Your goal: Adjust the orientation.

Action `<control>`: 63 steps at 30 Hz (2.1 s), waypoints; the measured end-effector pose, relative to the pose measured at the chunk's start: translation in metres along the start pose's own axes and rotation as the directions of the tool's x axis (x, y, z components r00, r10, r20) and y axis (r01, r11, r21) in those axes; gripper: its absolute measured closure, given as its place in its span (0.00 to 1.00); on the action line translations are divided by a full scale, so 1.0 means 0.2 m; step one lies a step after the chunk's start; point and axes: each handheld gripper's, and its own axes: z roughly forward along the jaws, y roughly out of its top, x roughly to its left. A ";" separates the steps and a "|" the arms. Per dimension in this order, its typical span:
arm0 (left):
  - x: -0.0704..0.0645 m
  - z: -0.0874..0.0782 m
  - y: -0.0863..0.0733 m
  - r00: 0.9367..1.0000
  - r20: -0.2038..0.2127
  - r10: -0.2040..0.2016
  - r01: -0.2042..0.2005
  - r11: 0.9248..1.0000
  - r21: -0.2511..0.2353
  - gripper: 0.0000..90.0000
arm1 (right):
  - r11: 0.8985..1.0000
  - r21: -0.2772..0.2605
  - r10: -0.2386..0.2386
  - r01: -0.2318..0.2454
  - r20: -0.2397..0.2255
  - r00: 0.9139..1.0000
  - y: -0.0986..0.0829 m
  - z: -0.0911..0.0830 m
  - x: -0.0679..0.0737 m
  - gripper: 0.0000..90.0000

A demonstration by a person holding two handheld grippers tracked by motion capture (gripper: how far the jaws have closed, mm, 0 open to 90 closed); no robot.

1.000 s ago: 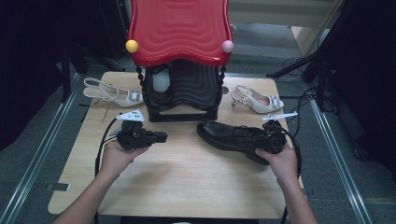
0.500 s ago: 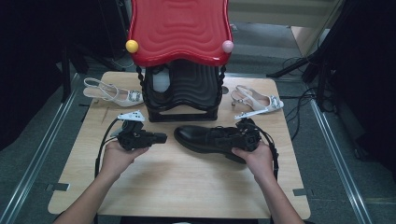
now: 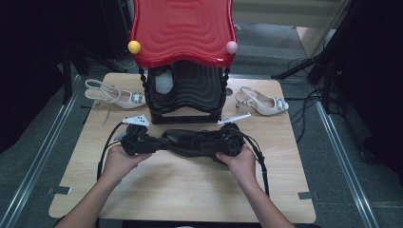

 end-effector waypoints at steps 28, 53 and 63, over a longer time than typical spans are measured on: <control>-0.03 0.06 0.03 1.000 -0.024 -0.008 0.007 1.000 -0.026 1.00 | 0.995 -0.092 -0.039 0.046 0.073 0.997 -0.03 -0.39 -0.19 1.00; -0.05 0.28 -0.09 1.000 -0.029 -0.006 0.006 1.000 0.000 1.00 | 0.994 -0.097 -0.041 0.052 0.119 0.992 -0.03 -0.25 -0.40 1.00; -0.08 0.32 -0.10 1.000 -0.012 -0.012 0.012 0.999 0.033 1.00 | 0.995 -0.100 0.013 -0.002 0.103 0.995 -0.09 -0.26 -0.36 1.00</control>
